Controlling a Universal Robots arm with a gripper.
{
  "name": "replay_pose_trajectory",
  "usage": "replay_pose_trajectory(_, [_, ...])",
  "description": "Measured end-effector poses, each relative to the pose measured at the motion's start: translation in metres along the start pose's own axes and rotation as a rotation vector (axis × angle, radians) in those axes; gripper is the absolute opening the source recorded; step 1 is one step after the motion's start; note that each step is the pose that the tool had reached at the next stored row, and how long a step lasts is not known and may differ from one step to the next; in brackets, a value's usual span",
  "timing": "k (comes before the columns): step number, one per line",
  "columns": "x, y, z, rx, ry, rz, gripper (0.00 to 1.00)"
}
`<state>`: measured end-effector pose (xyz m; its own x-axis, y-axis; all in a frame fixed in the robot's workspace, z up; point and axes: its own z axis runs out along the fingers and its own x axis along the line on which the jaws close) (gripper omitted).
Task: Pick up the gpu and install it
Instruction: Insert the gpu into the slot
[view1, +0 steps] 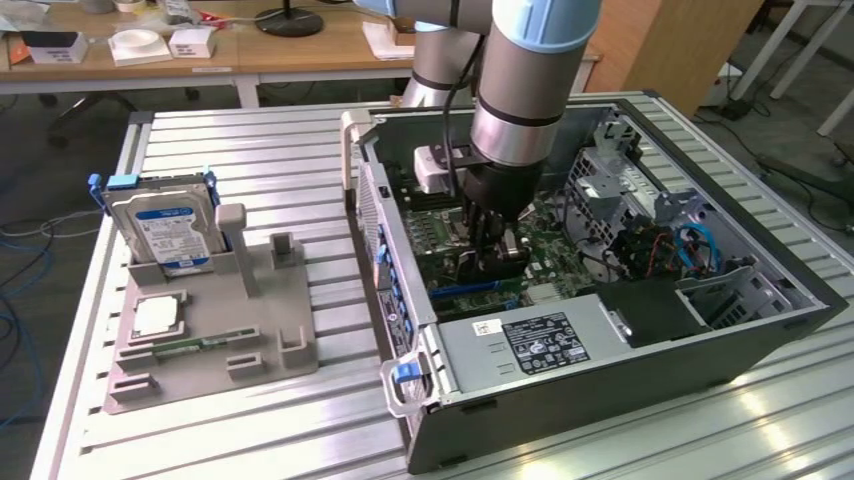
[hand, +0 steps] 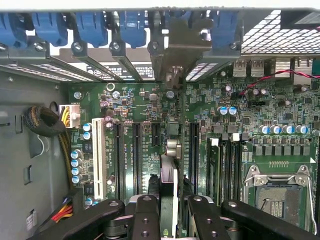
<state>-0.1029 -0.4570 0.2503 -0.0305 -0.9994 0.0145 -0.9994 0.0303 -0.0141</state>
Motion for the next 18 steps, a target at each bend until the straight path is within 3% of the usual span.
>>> replay_pose_trajectory(18, [0.0000, 0.0016, 0.0041, 0.0001, -0.0001, 0.000, 0.27])
